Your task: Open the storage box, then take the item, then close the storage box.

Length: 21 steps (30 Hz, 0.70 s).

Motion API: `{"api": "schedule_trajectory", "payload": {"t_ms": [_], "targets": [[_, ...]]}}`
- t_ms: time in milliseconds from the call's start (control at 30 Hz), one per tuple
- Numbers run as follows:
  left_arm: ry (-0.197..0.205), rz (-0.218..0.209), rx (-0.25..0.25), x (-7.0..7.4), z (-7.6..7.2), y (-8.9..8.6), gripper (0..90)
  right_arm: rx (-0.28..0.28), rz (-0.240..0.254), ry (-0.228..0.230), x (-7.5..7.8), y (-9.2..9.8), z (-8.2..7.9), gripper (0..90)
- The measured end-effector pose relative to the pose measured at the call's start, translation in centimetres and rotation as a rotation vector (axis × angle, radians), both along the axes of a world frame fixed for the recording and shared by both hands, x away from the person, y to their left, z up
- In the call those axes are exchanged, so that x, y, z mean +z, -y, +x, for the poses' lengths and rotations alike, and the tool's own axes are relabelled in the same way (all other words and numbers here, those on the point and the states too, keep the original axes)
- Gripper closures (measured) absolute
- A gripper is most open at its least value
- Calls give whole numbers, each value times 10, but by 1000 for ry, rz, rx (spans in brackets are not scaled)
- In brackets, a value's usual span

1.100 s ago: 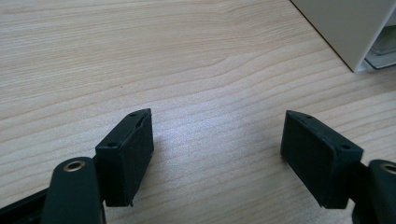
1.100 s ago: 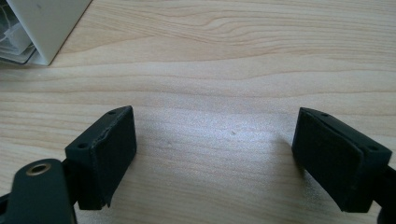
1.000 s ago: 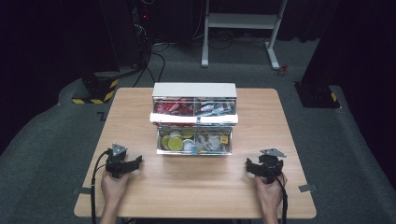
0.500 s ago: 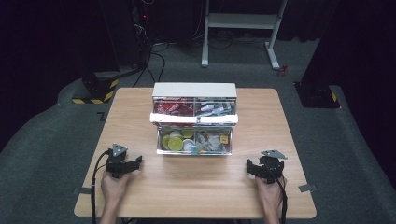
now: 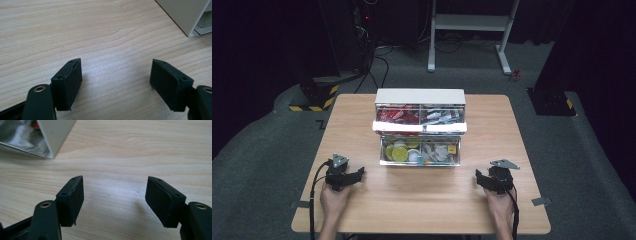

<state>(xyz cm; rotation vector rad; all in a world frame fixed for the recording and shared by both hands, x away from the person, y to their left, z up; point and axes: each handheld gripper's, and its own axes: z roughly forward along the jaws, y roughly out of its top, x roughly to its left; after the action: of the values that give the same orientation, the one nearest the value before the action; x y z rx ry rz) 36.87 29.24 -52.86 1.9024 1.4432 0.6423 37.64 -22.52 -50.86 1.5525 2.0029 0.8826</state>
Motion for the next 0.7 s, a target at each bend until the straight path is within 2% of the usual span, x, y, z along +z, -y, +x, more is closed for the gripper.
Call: {"api": "schedule_trajectory", "payload": {"t_ms": [133,167,267,300,367,467,700], "targets": [[-1,0,-1,0,0,0,262,21,17,12,4,-2,-3,348],[-1,0,-1,0,0,0,262,36,14,44,9,-4,-5,379],[2,1,-2,0,0,0,263,49,23,67,15,-7,-8,399],[2,1,-2,0,0,0,262,70,26,80,19,-8,-8,412],[2,1,-1,0,0,0,262,72,34,83,21,-9,-8,417],[2,1,-1,0,0,0,262,99,42,115,32,-13,-10,422],[2,2,-2,0,0,0,261,169,90,130,53,-22,-10,388]]}}
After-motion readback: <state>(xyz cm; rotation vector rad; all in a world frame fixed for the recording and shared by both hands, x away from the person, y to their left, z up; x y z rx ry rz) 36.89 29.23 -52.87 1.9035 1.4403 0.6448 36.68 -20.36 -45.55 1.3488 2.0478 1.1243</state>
